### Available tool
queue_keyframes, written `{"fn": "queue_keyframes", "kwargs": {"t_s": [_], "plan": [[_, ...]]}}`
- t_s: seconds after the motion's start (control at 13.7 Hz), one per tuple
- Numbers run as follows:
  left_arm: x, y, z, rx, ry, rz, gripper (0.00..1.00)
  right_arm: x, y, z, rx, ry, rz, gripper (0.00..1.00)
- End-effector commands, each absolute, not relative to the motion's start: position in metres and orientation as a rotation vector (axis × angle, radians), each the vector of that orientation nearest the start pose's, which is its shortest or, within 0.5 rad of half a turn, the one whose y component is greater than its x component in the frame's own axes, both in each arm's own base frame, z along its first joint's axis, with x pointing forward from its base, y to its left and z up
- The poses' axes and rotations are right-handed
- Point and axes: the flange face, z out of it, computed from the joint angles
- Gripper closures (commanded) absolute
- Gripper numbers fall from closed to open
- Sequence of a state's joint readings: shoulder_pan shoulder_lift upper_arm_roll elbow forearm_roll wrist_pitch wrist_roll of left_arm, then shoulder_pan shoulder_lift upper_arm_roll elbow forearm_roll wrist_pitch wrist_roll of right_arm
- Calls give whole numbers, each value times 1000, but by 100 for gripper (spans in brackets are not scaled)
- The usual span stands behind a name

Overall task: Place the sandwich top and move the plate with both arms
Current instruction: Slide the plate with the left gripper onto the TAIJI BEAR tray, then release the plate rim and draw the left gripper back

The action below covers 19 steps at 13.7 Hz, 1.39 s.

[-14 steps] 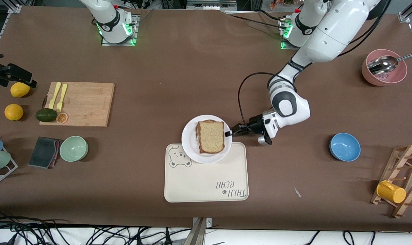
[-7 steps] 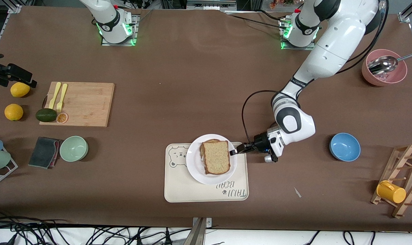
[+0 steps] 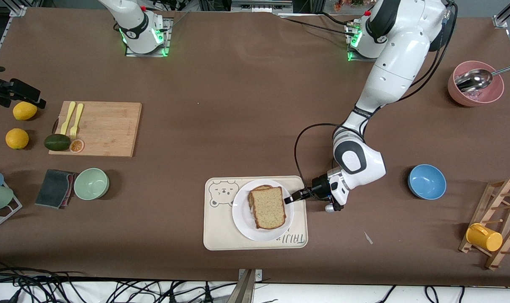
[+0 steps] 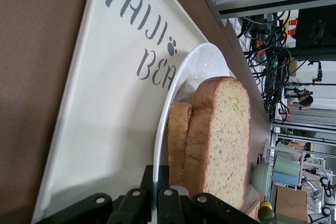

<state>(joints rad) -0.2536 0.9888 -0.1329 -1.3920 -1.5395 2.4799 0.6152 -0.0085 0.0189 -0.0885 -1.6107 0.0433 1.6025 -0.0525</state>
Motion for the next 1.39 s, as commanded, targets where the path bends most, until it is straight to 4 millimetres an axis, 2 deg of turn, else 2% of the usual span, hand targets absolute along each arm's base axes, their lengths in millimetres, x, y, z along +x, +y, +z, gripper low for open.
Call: {"fn": "queue_keyframes", "kwargs": {"t_s": [0.0, 0.44, 0.66, 0.73, 0.8, 0.88, 1.09, 1.31], "plan": [[693, -256, 121, 2090, 378, 195, 100, 558, -46, 601, -3077, 58, 37, 0], [686, -275, 122, 2088, 360, 179, 100, 559, -45, 601, -3077, 55, 38, 0], [686, -274, 122, 2088, 363, 180, 100, 559, -44, 601, -3078, 51, 38, 0], [687, -272, 123, 2088, 363, 183, 93, 559, -45, 601, -3077, 53, 37, 0], [688, -272, 124, 2086, 363, 184, 79, 559, -45, 601, -3077, 55, 38, 0], [688, -271, 126, 2086, 366, 187, 71, 559, -45, 601, -3077, 55, 38, 0], [691, -268, 128, 2085, 372, 188, 50, 559, -45, 601, -3077, 55, 38, 0], [694, -262, 134, 2084, 374, 199, 48, 559, -44, 601, -3077, 53, 38, 0]]}}
